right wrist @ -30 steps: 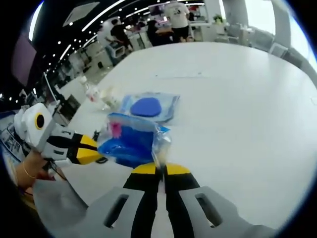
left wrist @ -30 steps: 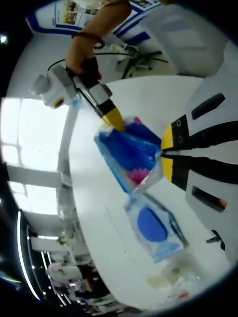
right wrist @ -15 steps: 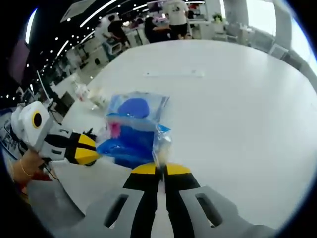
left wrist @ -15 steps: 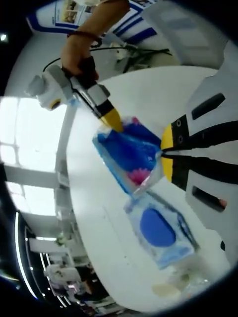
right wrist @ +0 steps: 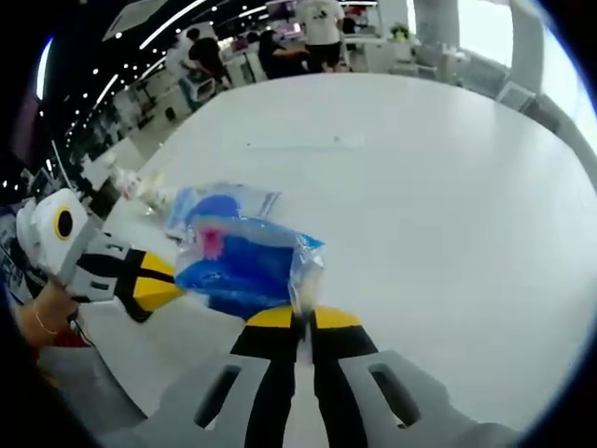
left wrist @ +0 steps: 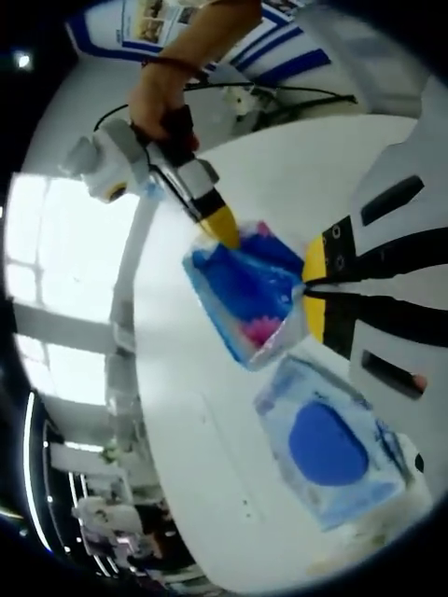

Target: Arrange the tabletop items into an orderly group along one side of the table until the central work area is clear of visible clutter.

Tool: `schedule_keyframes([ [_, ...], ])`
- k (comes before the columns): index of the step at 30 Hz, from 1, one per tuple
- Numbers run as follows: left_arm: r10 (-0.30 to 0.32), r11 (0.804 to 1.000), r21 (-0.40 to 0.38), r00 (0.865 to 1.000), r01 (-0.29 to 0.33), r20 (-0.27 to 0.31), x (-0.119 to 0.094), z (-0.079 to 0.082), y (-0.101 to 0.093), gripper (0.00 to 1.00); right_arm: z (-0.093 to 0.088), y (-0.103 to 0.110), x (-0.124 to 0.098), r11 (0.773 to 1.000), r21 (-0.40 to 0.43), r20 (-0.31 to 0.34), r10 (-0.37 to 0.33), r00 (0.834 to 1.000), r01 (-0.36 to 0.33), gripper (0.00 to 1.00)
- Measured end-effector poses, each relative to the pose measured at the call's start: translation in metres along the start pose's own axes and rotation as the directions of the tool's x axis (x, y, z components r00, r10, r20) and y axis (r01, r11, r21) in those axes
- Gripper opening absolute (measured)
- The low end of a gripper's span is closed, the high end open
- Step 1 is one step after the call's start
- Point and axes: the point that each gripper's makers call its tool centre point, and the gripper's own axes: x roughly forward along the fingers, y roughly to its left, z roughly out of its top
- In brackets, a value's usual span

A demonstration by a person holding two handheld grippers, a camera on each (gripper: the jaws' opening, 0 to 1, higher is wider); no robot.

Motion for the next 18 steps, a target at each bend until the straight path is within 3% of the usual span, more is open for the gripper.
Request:
schedule_keyframes([
  [18,-0.008,1.0,-0.002,1.0,0.008,-0.025,0.044,0.01,0.013,0.0,0.021,-0.046,0.021,0.998,-0.037,-0.029,-0.051,0.998,0.05,0.06],
])
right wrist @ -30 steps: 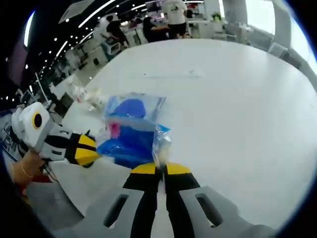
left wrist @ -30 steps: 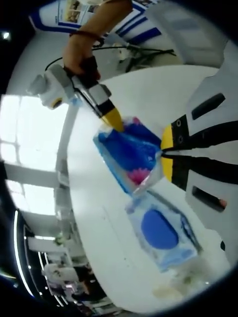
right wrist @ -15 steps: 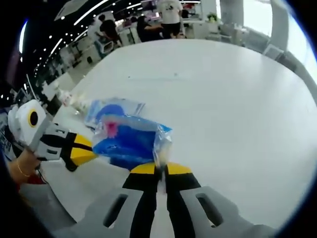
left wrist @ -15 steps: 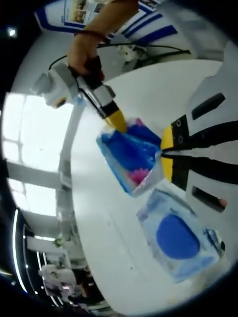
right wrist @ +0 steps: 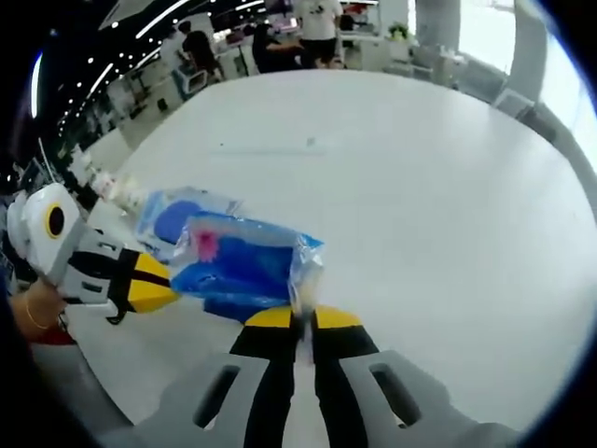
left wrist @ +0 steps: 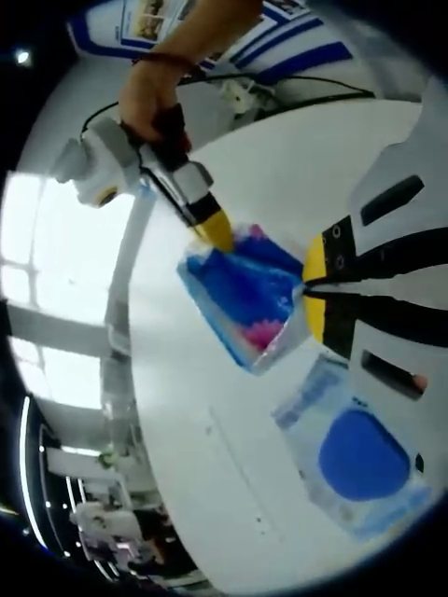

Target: Arrange the tabletop items into an orderly group along one side of the table until the central work area is clear of visible clutter.

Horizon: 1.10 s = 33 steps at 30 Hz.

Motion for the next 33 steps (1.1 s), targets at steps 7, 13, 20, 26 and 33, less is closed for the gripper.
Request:
schedule_keyframes([
  [7,0.003,1.0,-0.025,1.0,-0.002,0.011,0.009,0.007,0.012,0.0,0.008,-0.009,0.01,1.0,-0.006,-0.002,-0.003,1.0,0.003,0.06],
  [13,-0.014,0.999,-0.051,1.0,0.014,0.002,0.018,0.007,0.019,0.0,0.01,-0.017,0.021,1.0,0.011,-0.003,-0.008,1.0,0.008,0.07],
  [20,-0.017,0.996,-0.086,1.0,0.016,-0.005,0.028,0.003,0.026,0.0,0.016,-0.023,0.032,0.999,-0.02,-0.001,-0.03,1.0,0.03,0.08],
  [26,-0.012,0.992,-0.126,1.0,0.012,0.004,0.035,0.003,0.034,0.0,0.016,-0.029,0.039,0.998,-0.045,-0.004,-0.036,0.999,0.036,0.09],
  [33,0.001,0.985,-0.172,1.0,0.003,0.02,0.04,0.005,0.041,0.0,0.019,-0.036,0.048,0.999,-0.033,0.019,-0.03,0.999,0.031,0.1],
])
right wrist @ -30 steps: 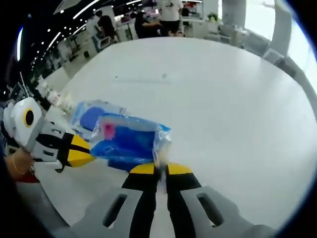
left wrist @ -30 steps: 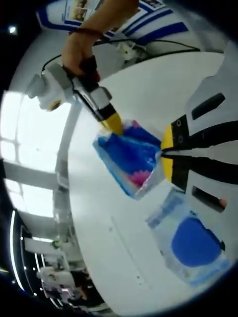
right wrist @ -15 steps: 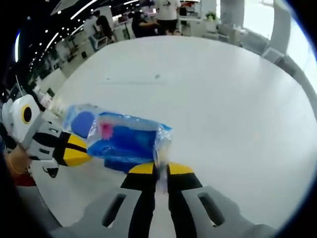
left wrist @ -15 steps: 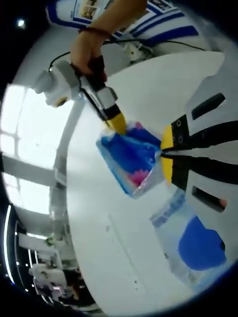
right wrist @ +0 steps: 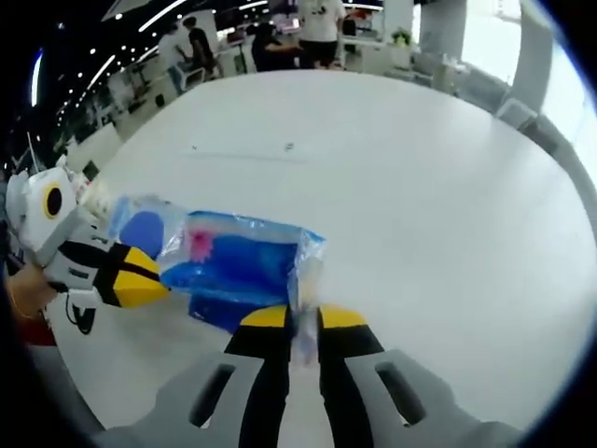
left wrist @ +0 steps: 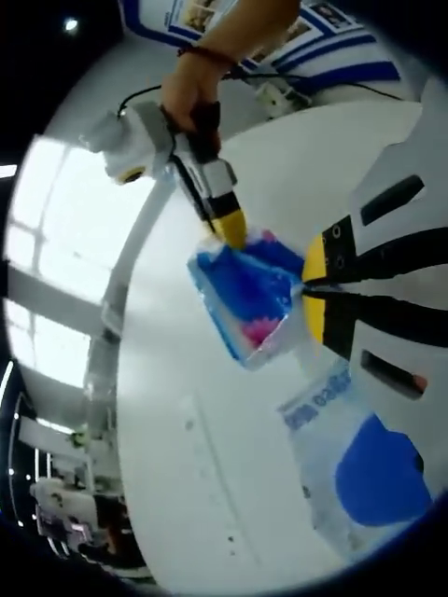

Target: Arrange the tabletop items into an orderly group along one side of the table until the central work area is clear of visible clutter.

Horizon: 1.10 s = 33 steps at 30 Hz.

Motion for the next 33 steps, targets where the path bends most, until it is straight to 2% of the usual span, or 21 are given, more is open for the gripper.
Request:
schedule_keyframes([
  [6,0.02,1.0,0.0,1.0,-0.02,0.012,0.006,0.004,0.005,0.0,-0.004,-0.006,0.008,1.0,0.004,-0.01,-0.019,1.0,0.019,0.12],
  [12,0.046,0.999,0.001,0.999,-0.046,0.017,0.008,0.005,0.012,0.0,-0.001,-0.008,0.013,1.0,0.008,0.012,-0.02,1.0,0.02,0.13],
  [16,0.09,0.991,0.097,0.996,-0.09,0.007,0.009,0.004,0.02,0.0,-0.002,-0.009,0.018,1.0,0.013,0.011,-0.019,1.0,0.019,0.13],
  [18,0.088,0.992,0.089,0.996,-0.089,0.011,0.01,0.004,0.02,0.0,-0.005,-0.009,0.021,1.0,0.018,0.008,-0.02,1.0,0.02,0.13],
  [21,0.091,0.995,0.032,0.996,-0.091,0.014,0.011,0.004,0.023,0.0,-0.007,-0.009,0.025,1.0,0.013,0.016,-0.017,1.0,0.017,0.13],
  [33,0.123,0.992,0.007,0.992,-0.123,0.03,0.016,0.008,0.029,0.0,-0.008,-0.009,0.031,0.999,0.037,0.058,0.002,0.998,-0.004,0.13],
])
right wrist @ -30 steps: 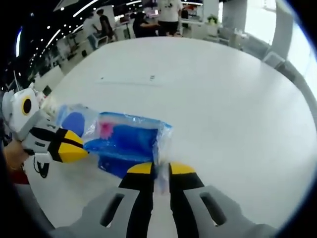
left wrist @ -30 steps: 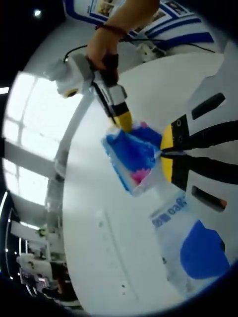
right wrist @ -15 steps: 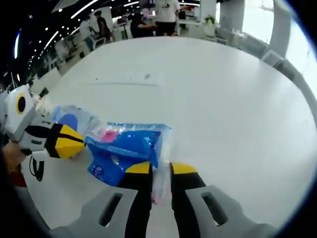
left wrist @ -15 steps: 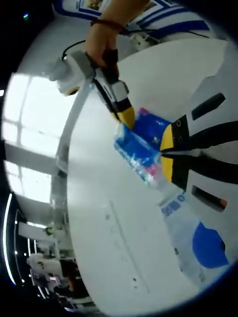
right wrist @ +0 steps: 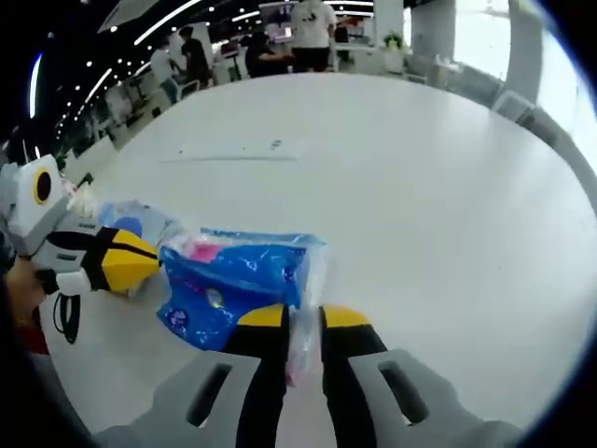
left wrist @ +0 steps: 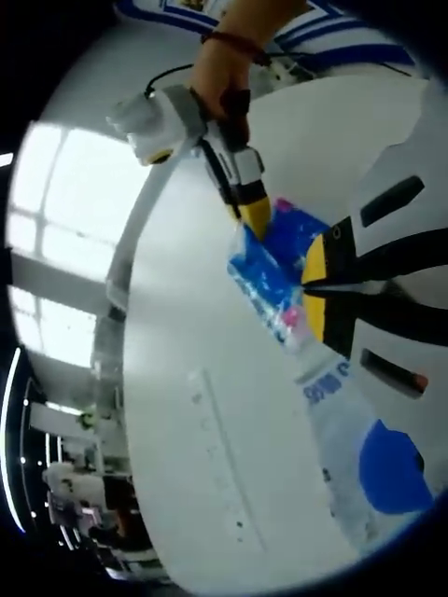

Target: Arrange the tabletop items into an orderly group along one side of the table until the central work area is clear of visible clutter.

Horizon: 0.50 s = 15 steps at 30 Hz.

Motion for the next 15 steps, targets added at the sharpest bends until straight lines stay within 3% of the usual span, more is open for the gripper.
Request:
schedule_keyframes([
  [12,0.005,1.0,-0.002,1.0,-0.005,0.007,-0.0001,0.0008,-0.0013,0.0,-0.0059,-0.0016,0.0032,1.0,0.004,-0.024,-0.019,1.0,0.019,0.18],
  [15,0.039,0.997,0.069,0.999,-0.039,0.007,-0.0019,0.0018,0.0011,0.05,-0.0052,-0.0013,0.0025,1.0,0.008,-0.024,-0.019,1.0,0.019,0.19],
])
